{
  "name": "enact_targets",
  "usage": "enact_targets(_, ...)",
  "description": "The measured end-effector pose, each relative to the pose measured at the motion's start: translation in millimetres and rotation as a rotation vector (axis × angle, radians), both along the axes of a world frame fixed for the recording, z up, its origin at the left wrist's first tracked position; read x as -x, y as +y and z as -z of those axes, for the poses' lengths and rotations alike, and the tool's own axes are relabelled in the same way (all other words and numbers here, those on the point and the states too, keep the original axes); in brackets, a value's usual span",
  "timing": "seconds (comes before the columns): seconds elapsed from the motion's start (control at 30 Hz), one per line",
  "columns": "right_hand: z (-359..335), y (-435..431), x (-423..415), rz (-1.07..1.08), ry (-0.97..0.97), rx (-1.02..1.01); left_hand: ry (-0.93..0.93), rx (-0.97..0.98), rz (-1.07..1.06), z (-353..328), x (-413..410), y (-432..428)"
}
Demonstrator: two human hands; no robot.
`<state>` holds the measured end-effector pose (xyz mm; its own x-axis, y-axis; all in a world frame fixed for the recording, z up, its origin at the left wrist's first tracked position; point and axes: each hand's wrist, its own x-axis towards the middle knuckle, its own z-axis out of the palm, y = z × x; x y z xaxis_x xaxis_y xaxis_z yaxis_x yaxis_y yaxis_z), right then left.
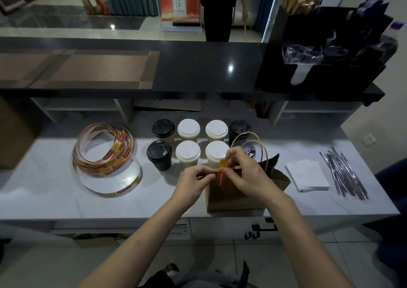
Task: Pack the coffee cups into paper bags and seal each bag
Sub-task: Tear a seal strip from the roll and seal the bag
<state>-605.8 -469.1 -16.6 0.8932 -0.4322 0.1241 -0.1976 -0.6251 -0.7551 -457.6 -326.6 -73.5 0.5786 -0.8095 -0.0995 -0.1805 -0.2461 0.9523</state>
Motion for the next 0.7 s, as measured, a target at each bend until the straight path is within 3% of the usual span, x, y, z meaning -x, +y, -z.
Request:
enact_targets(0.43, 13, -3, -5, -0.026, 0.009, 0.283, -0.002, -0.004, 0.005, -3, 1, -1)
enact_targets(0.7, 15, -1, -4, 0.007, -0.016, 0.268, 0.009, 0.010, 0.001, -2, 2, 2)
